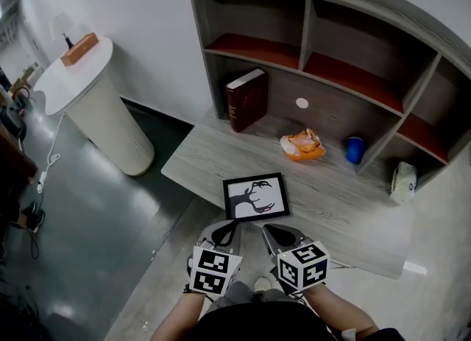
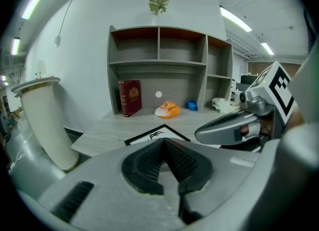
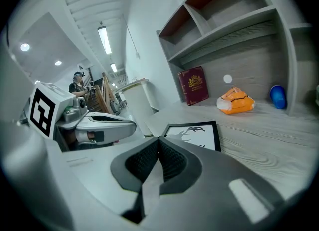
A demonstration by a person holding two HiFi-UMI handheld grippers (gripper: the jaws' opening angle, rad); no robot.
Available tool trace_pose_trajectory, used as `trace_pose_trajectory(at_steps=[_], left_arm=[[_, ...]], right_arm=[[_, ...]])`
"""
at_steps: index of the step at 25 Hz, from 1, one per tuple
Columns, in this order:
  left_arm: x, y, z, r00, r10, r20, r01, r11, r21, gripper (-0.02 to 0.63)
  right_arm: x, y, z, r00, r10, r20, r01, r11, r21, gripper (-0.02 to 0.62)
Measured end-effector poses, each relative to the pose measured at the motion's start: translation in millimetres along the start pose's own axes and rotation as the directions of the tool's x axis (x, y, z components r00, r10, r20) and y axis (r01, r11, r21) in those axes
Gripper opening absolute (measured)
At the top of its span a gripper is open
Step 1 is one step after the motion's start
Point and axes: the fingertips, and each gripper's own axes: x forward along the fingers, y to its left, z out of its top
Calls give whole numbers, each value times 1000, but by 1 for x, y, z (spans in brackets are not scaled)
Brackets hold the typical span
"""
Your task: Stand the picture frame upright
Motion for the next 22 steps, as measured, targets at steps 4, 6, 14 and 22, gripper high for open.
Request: trace_pose_trajectory(at_steps=[4, 6, 14, 22], left_arm=[[9, -4, 8, 1000, -26, -1, 26, 999, 18, -3], [16, -6, 11, 999, -44, -1, 44, 999, 28, -3], [49, -6, 28, 988, -156, 0, 155, 983, 96, -3], [79, 26, 37, 973, -228, -29, 230, 963, 140, -3]], right_arm=[[-3, -8, 4, 1000, -14, 9, 14, 1000, 21, -2], [-5, -11, 7, 1000, -18, 15, 17, 999, 34, -2], [7, -35, 16, 993, -112, 31, 110, 991, 72, -2], [38, -48, 22, 980, -199, 11, 196, 975, 104, -2]])
